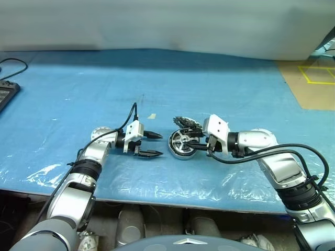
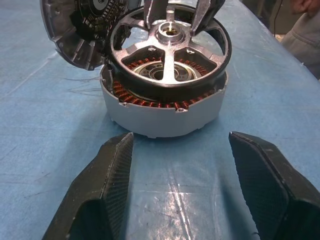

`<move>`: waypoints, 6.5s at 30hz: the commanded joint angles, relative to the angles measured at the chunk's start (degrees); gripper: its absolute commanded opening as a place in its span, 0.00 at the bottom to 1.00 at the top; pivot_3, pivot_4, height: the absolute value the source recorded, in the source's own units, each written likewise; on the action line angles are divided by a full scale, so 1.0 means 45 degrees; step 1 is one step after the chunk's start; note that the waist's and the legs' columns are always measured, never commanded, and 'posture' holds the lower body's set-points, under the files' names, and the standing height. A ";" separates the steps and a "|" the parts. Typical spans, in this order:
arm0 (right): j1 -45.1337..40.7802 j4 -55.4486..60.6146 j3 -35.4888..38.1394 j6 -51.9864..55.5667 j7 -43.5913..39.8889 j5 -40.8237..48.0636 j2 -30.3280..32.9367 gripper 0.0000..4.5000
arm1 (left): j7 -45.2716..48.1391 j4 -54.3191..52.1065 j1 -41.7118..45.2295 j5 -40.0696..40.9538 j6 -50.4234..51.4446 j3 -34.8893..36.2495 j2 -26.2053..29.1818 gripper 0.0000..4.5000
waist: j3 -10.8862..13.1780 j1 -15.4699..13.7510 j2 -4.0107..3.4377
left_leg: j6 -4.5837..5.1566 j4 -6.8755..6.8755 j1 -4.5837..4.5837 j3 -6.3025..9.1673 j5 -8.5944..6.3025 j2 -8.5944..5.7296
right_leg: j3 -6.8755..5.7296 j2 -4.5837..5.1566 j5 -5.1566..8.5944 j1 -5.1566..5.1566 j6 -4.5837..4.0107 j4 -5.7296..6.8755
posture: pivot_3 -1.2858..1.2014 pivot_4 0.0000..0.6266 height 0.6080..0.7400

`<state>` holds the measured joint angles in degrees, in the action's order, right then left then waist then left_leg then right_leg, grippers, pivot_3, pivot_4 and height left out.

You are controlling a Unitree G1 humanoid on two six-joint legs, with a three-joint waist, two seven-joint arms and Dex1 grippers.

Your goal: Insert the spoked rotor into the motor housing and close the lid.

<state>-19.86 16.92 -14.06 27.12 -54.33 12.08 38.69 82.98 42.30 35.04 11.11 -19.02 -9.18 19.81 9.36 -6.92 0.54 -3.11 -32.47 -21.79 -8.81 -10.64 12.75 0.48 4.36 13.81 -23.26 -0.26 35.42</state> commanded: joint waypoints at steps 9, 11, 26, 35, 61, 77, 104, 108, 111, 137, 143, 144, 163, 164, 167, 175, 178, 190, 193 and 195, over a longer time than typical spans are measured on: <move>-0.0179 -0.0189 -0.0104 -0.0448 -0.0267 -0.0630 0.0139 0.36 | -0.0139 0.0075 0.0166 -0.0003 -0.0328 0.0161 0.0022 0.71 | 0.0000 0.0000 0.0000 | 0.0000 -0.0022 0.0008 0.0000 0.0000 0.0001 | 0.0010 0.0000 0.0000 0.0000 0.0000 0.0031 | 0.52 0.24 1.00; -0.0181 -0.0254 -0.0098 -0.0511 -0.0291 -0.0655 0.0103 0.23 | -0.0156 0.0130 0.0191 -0.0021 -0.0357 0.0164 0.0026 0.71 | 0.0000 -0.0001 0.0000 | 0.0000 -0.0027 0.0008 0.0000 0.0000 0.0001 | 0.0011 0.0000 0.0000 0.0001 0.0000 0.0035 | 0.52 0.24 1.00; -0.0514 0.0121 0.0852 0.0007 -0.0503 0.1046 -0.0720 0.10 | -0.0088 0.0227 0.0229 0.0004 -0.0376 0.0204 0.0040 0.71 | 0.0000 0.0003 0.0000 | 0.0001 -0.0044 0.0009 0.0000 0.0000 0.0003 | 0.0022 -0.0001 0.0002 -0.0001 -0.0003 0.0050 | 0.52 0.24 1.00; -0.0399 -0.0228 0.0680 -0.0083 -0.0344 0.0898 -0.0712 0.10 | -0.0117 0.0317 0.0113 0.0096 -0.0456 0.0300 -0.0077 0.71 | 0.0000 -0.0001 0.0000 | 0.0001 -0.0043 0.0006 -0.0001 0.0000 0.0002 | 0.0020 0.0000 0.0002 -0.0002 -0.0004 0.0047 | 0.52 0.24 1.00; 0.0007 -0.0720 0.0364 -0.0491 -0.0205 0.0354 -0.0761 0.10 | -0.0236 0.1243 0.0218 -0.0110 -0.1093 0.0387 -0.0096 0.71 | 0.0000 0.0001 0.0000 | 0.0000 -0.0042 0.0007 -0.0001 0.0000 0.0002 | 0.0020 -0.0001 0.0002 -0.0001 -0.0002 0.0046 | 0.52 0.24 1.00; -0.0061 -0.0811 0.0424 -0.0478 -0.0206 0.0251 -0.0869 0.48 | -0.0275 0.1410 0.0272 -0.0173 -0.1236 0.0397 -0.0089 0.71 | 0.0000 -0.0003 0.0000 | 0.0000 -0.0041 0.0006 -0.0001 -0.0001 0.0003 | 0.0019 0.0000 0.0002 -0.0002 -0.0003 0.0045 | 0.52 0.24 1.00; 0.0011 -0.1622 0.0520 0.0049 0.0124 0.0901 -0.1480 0.00 | -0.0451 0.1485 0.0306 -0.0211 -0.1430 0.0477 -0.0068 0.71 | 0.0000 0.0000 0.0000 | -0.0001 -0.0041 0.0007 0.0000 -0.0001 0.0003 | 0.0018 0.0000 0.0002 -0.0001 -0.0003 0.0046 | 0.52 0.24 1.00; 0.0074 -0.2168 0.0446 -0.0022 0.0295 0.0638 -0.1547 0.00 | -0.0481 0.1493 0.0309 -0.0230 -0.1456 0.0461 -0.0061 0.71 | 0.0000 0.0000 0.0000 | -0.0001 -0.0041 0.0006 -0.0001 -0.0001 0.0000 | 0.0018 0.0002 0.0002 -0.0001 -0.0003 0.0044 | 0.52 0.24 1.00; 0.0157 -0.2640 0.0347 -0.0016 0.0539 0.0352 -0.1668 0.00 | -0.0507 0.1496 0.0308 -0.0262 -0.1471 0.0442 -0.0061 0.71 | -0.0001 0.0009 0.0000 | -0.0001 -0.0038 0.0007 -0.0001 -0.0001 0.0003 | 0.0017 0.0000 0.0002 -0.0001 -0.0003 0.0043 | 0.52 0.24 1.00; 0.1098 -0.1016 0.1489 0.0347 -0.0813 0.3126 -0.2007 0.00 | -0.0579 0.1466 0.0529 -0.0199 -0.1308 0.0486 -0.0168 0.71 | -0.0055 0.0005 0.0000 | -0.0002 0.0034 0.0043 -0.0004 -0.0002 0.0000 | -0.0003 0.0003 0.0008 0.0042 -0.0012 -0.0032 | 0.52 0.24 1.00; 0.1488 -0.0441 0.2030 0.0848 -0.0986 0.3283 -0.0869 0.00 | -0.0564 0.1430 0.0531 -0.0183 -0.1280 0.0496 -0.0169 0.71 | -0.0056 -0.0042 0.0000 | -0.0002 0.0034 0.0040 -0.0002 -0.0002 -0.0001 | -0.0006 0.0005 0.0008 0.0042 -0.0011 -0.0033 | 0.52 0.24 1.00; 0.1602 -0.0393 0.2101 0.0908 -0.1065 0.3190 -0.0503 0.00 | -0.0563 0.1420 0.0525 -0.0179 -0.1270 0.0498 -0.0168 0.71 | -0.0056 -0.0049 0.0000 | -0.0002 0.0033 0.0039 -0.0002 -0.0002 -0.0004 | -0.0006 0.0007 0.0008 0.0042 -0.0011 -0.0034 | 0.52 0.24 1.00; -0.1744 -0.5620 0.2492 -0.1623 0.0621 0.0964 -0.1018 0.00 | -0.0877 0.0992 0.0161 -0.0053 -0.1055 0.0723 -0.0403 0.71 | -0.0054 0.0279 -0.0002 | 0.0001 0.0012 0.0025 -0.0002 0.0000 -0.0002 | -0.0011 0.0004 0.0008 0.0032 -0.0013 -0.0013 | 0.52 0.24 1.00; -0.1897 -0.5572 0.2497 -0.1523 0.0489 0.1102 -0.1177 0.00 | -0.0898 0.0955 0.0116 -0.0058 -0.1062 0.0733 -0.0389 0.71 | -0.0054 0.0280 -0.0002 | 0.0002 0.0012 0.0019 -0.0002 0.0000 -0.0002 | -0.0013 0.0004 0.0008 0.0028 -0.0013 -0.0014 | 0.52 0.24 1.00; -0.2087 -0.5254 0.2483 -0.1399 0.0008 0.1462 -0.1568 0.00 | -0.0937 0.0938 0.0034 -0.0065 -0.1093 0.0777 -0.0323 0.71 | -0.0054 0.0277 -0.0002 | 0.0017 0.0007 -0.0012 -0.0002 0.0009 0.0001 | -0.0027 0.0003 0.0007 0.0004 -0.0012 -0.0013 | 0.52 0.24 1.00; -0.2079 -0.3854 0.2224 -0.0140 -0.0840 0.2644 -0.2329 0.00 | -0.1030 0.1096 0.0013 -0.0112 -0.1121 0.0826 -0.0258 0.71 | -0.0054 0.0267 -0.0003 | 0.0009 -0.0012 -0.0011 0.0002 0.0003 0.0009 | -0.0038 0.0005 0.0026 0.0004 -0.0047 0.0006 | 0.52 0.24 1.00; -0.1487 -0.3010 0.1734 0.0338 -0.1217 0.2780 -0.2279 0.00 | -0.1157 0.1257 0.0090 -0.0169 -0.1254 0.0833 -0.0281 0.71 | -0.0054 0.0260 -0.0003 | 0.0008 -0.0011 -0.0012 0.0002 0.0003 0.0010 | -0.0038 0.0005 0.0031 0.0005 -0.0056 0.0006 | 0.52 0.24 1.00; 0.0007 -0.3281 -0.0057 -0.0460 -0.1595 0.1116 -0.1594 0.00 | -0.1363 0.1533 0.0107 -0.0236 -0.1456 0.0804 -0.0286 0.71 | -0.0054 0.0282 -0.0002 | 0.0001 -0.0003 0.0004 0.0005 -0.0001 0.0008 | -0.0032 0.0006 0.0028 0.0010 -0.0051 0.0003 | 0.52 0.24 1.00; 0.0106 -0.3699 -0.0156 -0.1108 -0.1483 0.0757 -0.1660 0.00 | -0.1363 0.1541 0.0095 -0.0232 -0.1463 0.0807 -0.0278 0.71 | -0.0054 0.0288 -0.0002 | 0.0001 -0.0004 0.0012 0.0006 -0.0001 0.0008 | -0.0033 0.0006 0.0018 0.0019 -0.0032 0.0003 | 0.52 0.24 1.00; 0.0102 -0.3971 0.0071 -0.1696 -0.1098 0.0662 -0.1937 0.00 | -0.1313 0.1513 0.0066 -0.0208 -0.1441 0.0804 -0.0272 0.71 | -0.0055 0.0292 -0.0001 | 0.0001 -0.0005 0.0021 0.0006 -0.0001 0.0008 | -0.0033 0.0006 0.0020 0.0028 -0.0036 0.0004 | 0.52 0.24 1.00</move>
<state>-20.44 1.48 -13.53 20.78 -60.98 17.44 30.50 77.00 49.51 35.16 9.93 -24.71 -6.33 18.32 9.11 -5.60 0.54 -3.11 -32.49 -21.66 -8.78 -10.65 12.79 0.33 4.39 13.93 -23.10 -0.49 35.44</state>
